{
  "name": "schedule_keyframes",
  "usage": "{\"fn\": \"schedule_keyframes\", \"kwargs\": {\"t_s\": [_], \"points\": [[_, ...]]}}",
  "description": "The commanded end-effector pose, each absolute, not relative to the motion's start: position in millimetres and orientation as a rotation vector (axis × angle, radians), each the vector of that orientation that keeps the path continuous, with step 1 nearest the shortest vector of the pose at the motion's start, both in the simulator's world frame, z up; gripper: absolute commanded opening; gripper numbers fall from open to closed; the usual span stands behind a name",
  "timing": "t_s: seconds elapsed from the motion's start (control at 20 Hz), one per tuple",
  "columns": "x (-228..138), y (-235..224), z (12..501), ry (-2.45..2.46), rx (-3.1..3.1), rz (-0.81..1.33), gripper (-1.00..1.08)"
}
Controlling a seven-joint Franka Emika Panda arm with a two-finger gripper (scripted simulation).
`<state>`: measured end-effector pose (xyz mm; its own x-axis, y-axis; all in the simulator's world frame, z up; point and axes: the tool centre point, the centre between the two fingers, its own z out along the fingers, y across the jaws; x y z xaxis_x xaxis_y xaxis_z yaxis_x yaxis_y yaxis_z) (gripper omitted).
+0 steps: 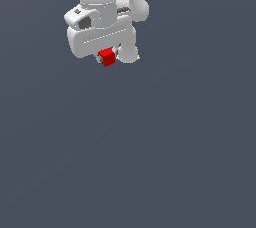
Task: Pick up the red cube and move it to a goal position.
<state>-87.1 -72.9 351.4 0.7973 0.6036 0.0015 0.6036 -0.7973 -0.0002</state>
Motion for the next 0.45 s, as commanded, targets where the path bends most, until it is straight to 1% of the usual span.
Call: {"fn": "schedule_keyframes", "kwargs": {"t_s": [0.0,0.4], "points": [[-86.6,-74.9,364.0,-1.000,-2.978,0.000,-1.00],[-84.9,-77.8,379.7,-0.999,-2.978,0.000,-1.00]]}}
